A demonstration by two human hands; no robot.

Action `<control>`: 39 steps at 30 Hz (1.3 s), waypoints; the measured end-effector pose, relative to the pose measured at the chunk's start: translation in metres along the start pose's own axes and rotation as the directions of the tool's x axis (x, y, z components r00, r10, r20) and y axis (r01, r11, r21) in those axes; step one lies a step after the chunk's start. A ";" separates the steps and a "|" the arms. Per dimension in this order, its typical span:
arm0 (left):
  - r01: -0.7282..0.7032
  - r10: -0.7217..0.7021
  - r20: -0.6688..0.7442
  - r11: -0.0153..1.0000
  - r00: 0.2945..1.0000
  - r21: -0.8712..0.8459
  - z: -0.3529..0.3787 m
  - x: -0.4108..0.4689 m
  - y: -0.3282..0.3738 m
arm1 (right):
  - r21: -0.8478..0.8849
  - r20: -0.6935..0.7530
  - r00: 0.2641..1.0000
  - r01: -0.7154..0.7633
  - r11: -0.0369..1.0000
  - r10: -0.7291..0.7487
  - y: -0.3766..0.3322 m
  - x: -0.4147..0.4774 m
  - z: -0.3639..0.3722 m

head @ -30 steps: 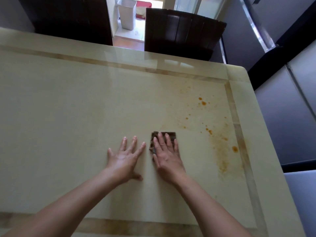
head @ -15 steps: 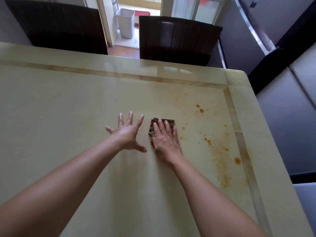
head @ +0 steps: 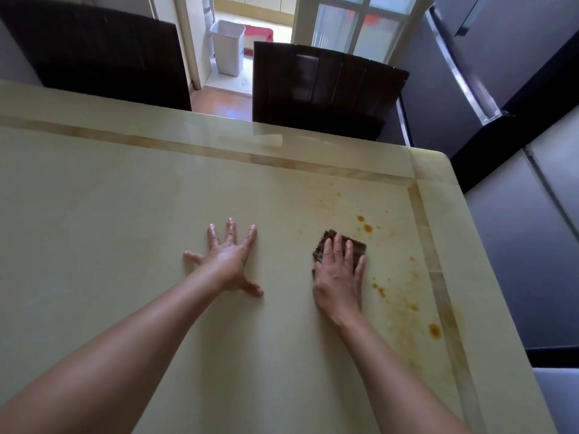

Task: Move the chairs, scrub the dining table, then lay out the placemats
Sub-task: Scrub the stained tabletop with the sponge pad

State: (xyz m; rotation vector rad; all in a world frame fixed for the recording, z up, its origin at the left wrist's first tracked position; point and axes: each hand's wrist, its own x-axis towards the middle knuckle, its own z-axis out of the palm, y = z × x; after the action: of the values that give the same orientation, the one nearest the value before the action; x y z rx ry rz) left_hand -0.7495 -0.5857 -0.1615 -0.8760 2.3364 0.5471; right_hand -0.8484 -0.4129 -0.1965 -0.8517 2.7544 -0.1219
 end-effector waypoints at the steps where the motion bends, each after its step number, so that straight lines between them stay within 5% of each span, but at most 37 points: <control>1: 0.001 -0.001 0.000 1.000 1.000 0.002 0.000 0.000 0.000 | 0.004 0.013 0.999 0.050 0.999 -0.050 -0.011 0.002 0.000; 5: -0.001 0.001 -0.012 1.000 1.000 0.004 0.001 0.001 -0.001 | 0.055 0.066 0.956 0.282 0.958 -0.286 -0.056 0.019 0.002; 10: 0.007 -0.007 -0.013 1.000 1.000 -0.007 0.002 0.004 -0.001 | 0.062 0.090 0.927 0.360 0.931 -0.364 -0.076 0.059 -0.001; 23: 0.018 -0.018 0.015 1.000 1.000 -0.018 0.000 0.003 -0.001 | 0.060 0.034 0.999 0.016 0.998 -0.018 0.027 0.095 -0.025; 32: -0.061 0.075 -0.134 0.992 0.988 0.106 -0.037 0.027 0.034 | 0.045 0.030 1.000 0.004 0.999 -0.005 0.032 0.097 -0.021; 39: -0.042 0.042 -0.003 0.999 0.999 0.005 -0.049 0.070 0.048 | 0.039 0.026 1.000 0.017 0.999 -0.018 0.034 0.099 -0.020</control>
State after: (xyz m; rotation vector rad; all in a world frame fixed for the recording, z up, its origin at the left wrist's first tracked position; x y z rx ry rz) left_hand -0.8443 -0.6112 -0.1613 -0.8280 2.3622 0.5574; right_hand -0.9516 -0.4407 -0.2037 -0.8619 2.7118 -0.1658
